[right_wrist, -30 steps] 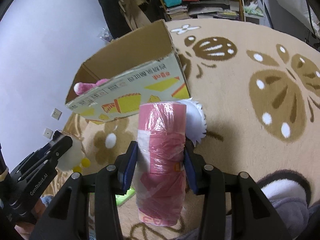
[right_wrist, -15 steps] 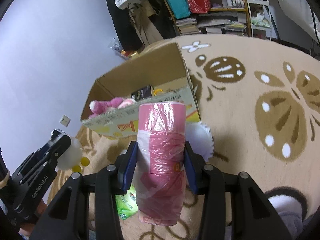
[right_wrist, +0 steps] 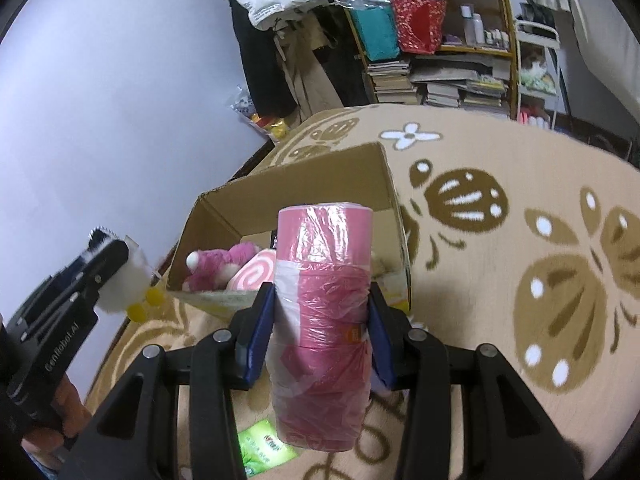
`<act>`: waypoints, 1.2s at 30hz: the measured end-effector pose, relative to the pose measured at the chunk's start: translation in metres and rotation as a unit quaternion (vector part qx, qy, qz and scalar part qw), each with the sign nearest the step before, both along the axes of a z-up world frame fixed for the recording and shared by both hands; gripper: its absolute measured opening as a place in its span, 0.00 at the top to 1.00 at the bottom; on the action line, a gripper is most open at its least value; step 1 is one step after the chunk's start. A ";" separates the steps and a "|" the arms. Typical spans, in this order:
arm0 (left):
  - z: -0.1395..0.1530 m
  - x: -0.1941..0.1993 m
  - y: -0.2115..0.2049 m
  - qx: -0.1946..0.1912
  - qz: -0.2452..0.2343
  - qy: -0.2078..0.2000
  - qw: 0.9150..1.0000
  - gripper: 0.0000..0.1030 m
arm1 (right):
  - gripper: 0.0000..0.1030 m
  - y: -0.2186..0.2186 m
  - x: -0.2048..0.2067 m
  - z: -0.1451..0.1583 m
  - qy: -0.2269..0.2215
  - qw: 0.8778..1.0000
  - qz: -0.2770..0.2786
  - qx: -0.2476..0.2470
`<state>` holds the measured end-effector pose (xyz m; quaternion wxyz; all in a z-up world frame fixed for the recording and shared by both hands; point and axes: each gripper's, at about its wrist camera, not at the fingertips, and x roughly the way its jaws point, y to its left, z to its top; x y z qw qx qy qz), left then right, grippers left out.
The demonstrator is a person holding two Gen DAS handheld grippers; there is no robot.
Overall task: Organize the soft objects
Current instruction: 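Lift the pink roll with the right tool while the left tool carries the white plush over the box, then release the pink roll with the right tool while the left tool drops the white plush into the box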
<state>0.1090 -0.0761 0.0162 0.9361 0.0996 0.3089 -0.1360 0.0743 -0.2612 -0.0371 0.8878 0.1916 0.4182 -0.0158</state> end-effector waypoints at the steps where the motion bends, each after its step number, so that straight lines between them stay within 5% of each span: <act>1: 0.001 0.004 -0.001 -0.001 -0.001 -0.002 1.000 0.71 | 0.55 0.000 0.004 0.001 0.000 1.000 0.003 -0.005; 11: 0.012 0.033 -0.016 -0.001 -0.004 -0.028 1.000 0.71 | 0.55 0.004 0.042 0.018 -0.018 0.998 0.039 -0.046; 22: -0.003 0.055 -0.020 -0.017 0.002 -0.014 1.000 0.71 | 0.55 0.009 0.073 0.040 -0.046 0.990 0.072 -0.111; 36: -0.047 0.077 -0.029 -0.007 -0.004 0.050 0.999 0.71 | 0.54 0.009 0.088 0.009 -0.058 0.984 0.096 -0.139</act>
